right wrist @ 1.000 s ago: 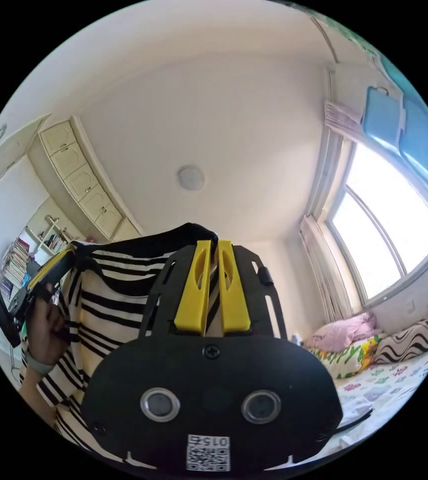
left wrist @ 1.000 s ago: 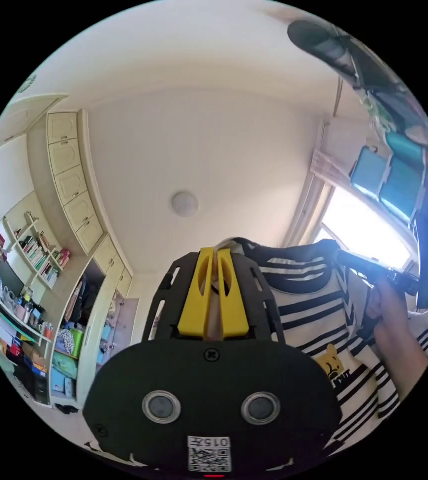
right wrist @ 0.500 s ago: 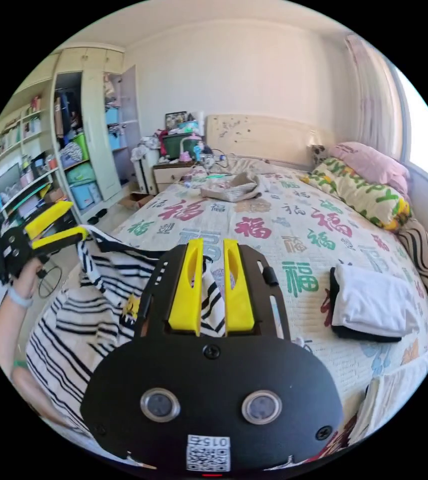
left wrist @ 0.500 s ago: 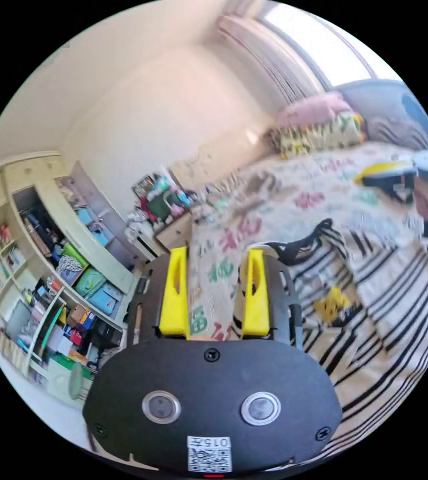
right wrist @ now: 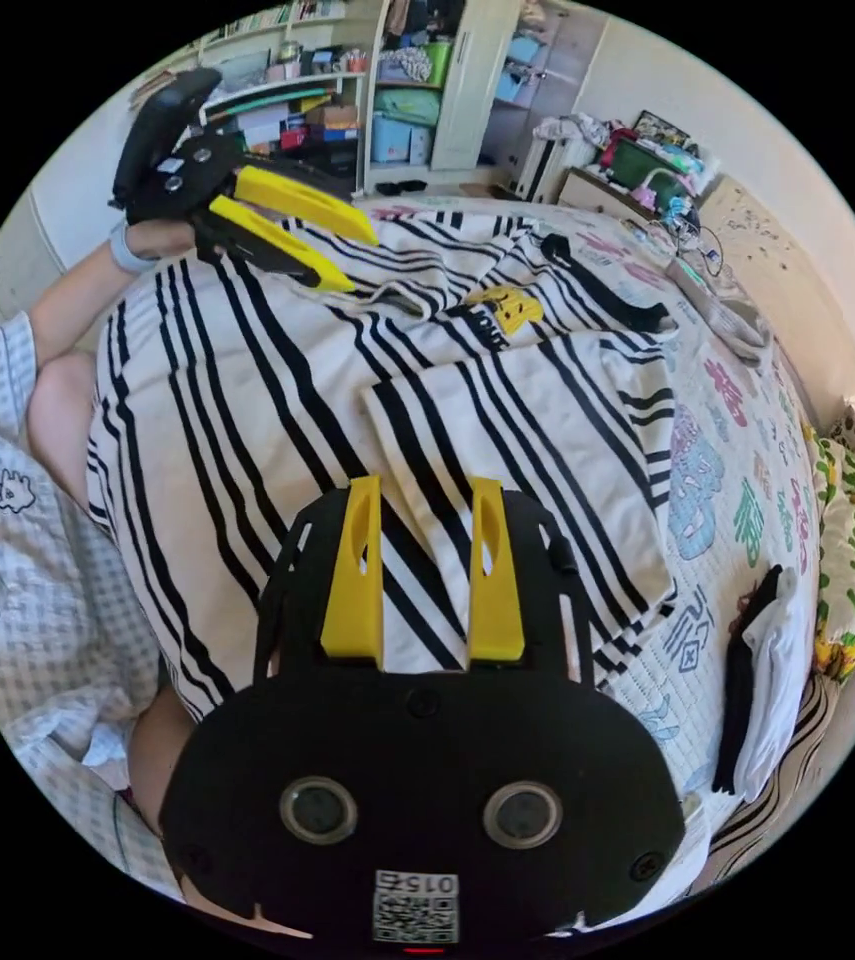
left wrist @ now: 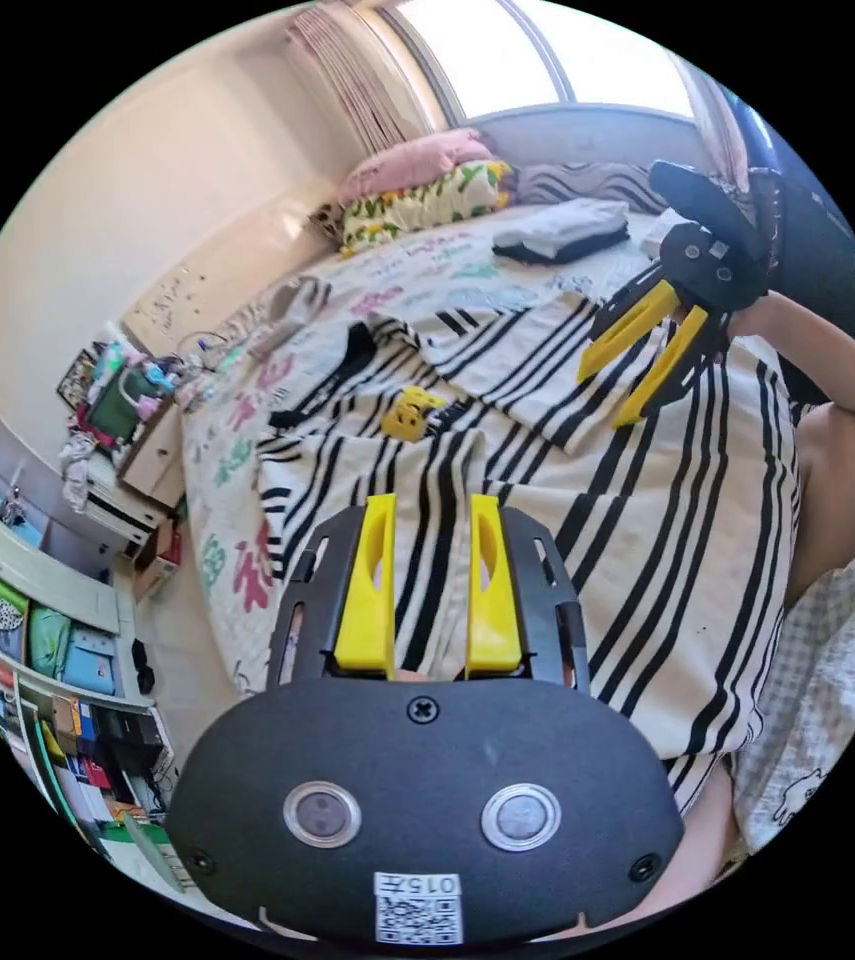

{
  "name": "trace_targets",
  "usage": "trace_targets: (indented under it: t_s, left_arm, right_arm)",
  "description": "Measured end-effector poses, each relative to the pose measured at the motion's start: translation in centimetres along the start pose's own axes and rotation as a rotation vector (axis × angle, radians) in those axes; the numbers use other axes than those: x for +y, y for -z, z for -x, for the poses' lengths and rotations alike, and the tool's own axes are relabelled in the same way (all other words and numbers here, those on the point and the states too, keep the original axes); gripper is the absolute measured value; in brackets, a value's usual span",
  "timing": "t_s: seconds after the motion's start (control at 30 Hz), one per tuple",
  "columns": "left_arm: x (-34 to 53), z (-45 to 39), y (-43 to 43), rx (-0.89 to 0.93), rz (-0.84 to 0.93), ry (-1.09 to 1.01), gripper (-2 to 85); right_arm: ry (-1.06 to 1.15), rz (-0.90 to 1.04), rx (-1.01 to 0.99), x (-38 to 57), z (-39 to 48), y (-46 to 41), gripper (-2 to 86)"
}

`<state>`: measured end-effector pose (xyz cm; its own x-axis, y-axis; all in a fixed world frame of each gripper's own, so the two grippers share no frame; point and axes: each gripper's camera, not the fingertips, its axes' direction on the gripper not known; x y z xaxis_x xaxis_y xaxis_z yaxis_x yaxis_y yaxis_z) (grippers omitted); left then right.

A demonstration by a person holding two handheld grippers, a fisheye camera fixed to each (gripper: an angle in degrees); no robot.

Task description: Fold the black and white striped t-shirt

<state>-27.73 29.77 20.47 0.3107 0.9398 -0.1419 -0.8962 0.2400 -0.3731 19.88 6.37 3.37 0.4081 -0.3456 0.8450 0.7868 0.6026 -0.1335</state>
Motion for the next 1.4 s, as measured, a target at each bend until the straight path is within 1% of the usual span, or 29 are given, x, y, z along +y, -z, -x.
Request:
trace_targets:
  t_s: [0.07, 0.1, 0.13, 0.17, 0.2, 0.27, 0.3, 0.37, 0.4, 0.47, 0.5, 0.53, 0.57, 0.6, 0.63, 0.67, 0.7, 0.77, 0.8, 0.87, 0.9, 0.97, 1.03, 1.17, 1.27, 1.4]
  left_arm:
    - [-1.9, 0.8, -1.9, 0.037, 0.066, 0.011, 8.8]
    - [-2.3, 1.3, -1.7, 0.066, 0.064, 0.015, 7.9]
    - [-3.0, 2.6, -0.9, 0.122, 0.055, 0.028, 6.0]
    - [-3.6, 4.1, 0.2, 0.134, 0.035, 0.073, 4.1]
    - [-3.9, 5.0, 0.9, 0.128, 0.022, 0.099, 3.1]
    - [-4.3, 9.1, 3.9, 0.127, -0.042, 0.196, 1.9]
    - [-4.1, 10.5, 4.9, 0.116, -0.069, 0.234, 1.8]
    - [-2.9, 17.0, 8.2, 0.054, -0.157, 0.411, 1.3]
    - [-2.5, 18.8, 8.9, 0.034, -0.174, 0.462, 1.3]
    - [-0.6, 26.0, 10.4, -0.074, -0.178, 0.639, 1.1]
    - [-0.1, 27.4, 10.4, -0.121, -0.159, 0.669, 1.1]
    - [0.8, 29.8, 9.9, -0.235, -0.076, 0.729, 1.2]
    - [1.9, 31.8, 8.7, -0.298, 0.027, 0.785, 1.2]
    - [2.5, 32.5, 8.1, -0.298, 0.076, 0.796, 1.3]
    - [3.5, 33.2, 7.8, -0.348, 0.140, 0.827, 1.4]
    - [4.3, 33.2, 8.8, -0.400, 0.127, 0.849, 1.6]
    - [4.7, 33.0, 9.7, -0.389, 0.097, 0.844, 2.1]
    - [5.8, 32.0, 13.7, -0.241, -0.010, 0.808, 5.1]
    - [5.9, 31.5, 14.8, -0.199, -0.031, 0.793, 6.0]
    - [6.4, 28.2, 19.2, -0.031, -0.072, 0.709, 7.6]
    - [6.5, 27.1, 20.2, 0.008, -0.080, 0.690, 7.8]
    - [7.5, 22.1, 24.2, 0.140, -0.097, 0.608, 8.1]
    - [8.9, 18.3, 26.7, 0.207, -0.090, 0.564, 8.3]
    - [13.1, 12.4, 31.1, 0.290, -0.070, 0.547, 8.4]
    - [14.6, 10.1, 31.6, 0.354, -0.007, 0.522, 8.3]
    - [14.2, 8.8, 29.9, 0.416, 0.105, 0.448, 7.6]
  right_arm:
    - [-0.060, -0.043, -0.062, -0.1, -2.1, 1.1, 9.1]
    - [-0.082, -0.064, -0.079, 0.0, -2.7, 1.4, 6.9]
    - [-0.131, -0.097, -0.092, 0.2, -4.1, 2.0, 2.6]
    - [-0.169, -0.110, -0.084, 0.4, -5.4, 2.6, 1.6]
    - [-0.187, -0.124, -0.074, 0.5, -6.2, 3.1, 1.1]
    - [-0.318, -0.255, -0.042, 1.6, -10.2, 6.5, 0.4]
    - [-0.362, -0.289, -0.036, 2.0, -11.5, 7.4, 0.3]
    - [-0.567, -0.401, 0.055, 4.2, -17.3, 10.6, 0.1]
    - [-0.621, -0.412, 0.092, 4.7, -18.8, 11.1, 0.1]
    - [-0.838, -0.381, 0.250, 6.7, -24.8, 11.6, 0.6]
    - [-0.894, -0.351, 0.282, 7.2, -26.1, 11.3, 0.8]
    - [-0.990, -0.279, 0.302, 8.4, -28.4, 10.1, 1.3]
    - [-1.054, -0.196, 0.244, 9.4, -30.3, 8.8, 2.0]
    - [-1.071, -0.181, 0.221, 9.9, -30.8, 8.6, 2.4]
    - [-1.078, -0.239, 0.209, 10.9, -30.6, 9.1, 3.2]
    - [-1.068, -0.302, 0.216, 11.7, -29.8, 10.2, 4.2]
    - [-1.050, -0.316, 0.216, 12.0, -29.3, 10.8, 4.4]
    - [-0.932, -0.331, 0.163, 13.3, -26.3, 13.3, 6.0]
    - [-0.898, -0.339, 0.139, 13.7, -25.3, 14.0, 6.5]
    - [-0.754, -0.345, 0.027, 15.3, -20.3, 16.1, 7.3]
    - [-0.723, -0.336, 0.000, 15.8, -18.9, 16.5, 7.4]
    - [-0.623, -0.292, -0.099, 17.8, -13.1, 17.4, 8.1]
    - [-0.569, -0.230, -0.141, 19.4, -9.0, 17.4, 9.1]
    - [-0.502, -0.048, -0.127, 22.7, -2.2, 16.2, 10.8]
    - [-0.486, -0.050, -0.104, 24.2, 0.1, 16.2, 10.9]
    - [-0.478, -0.025, -0.152, 24.6, 1.1, 16.6, 11.3]
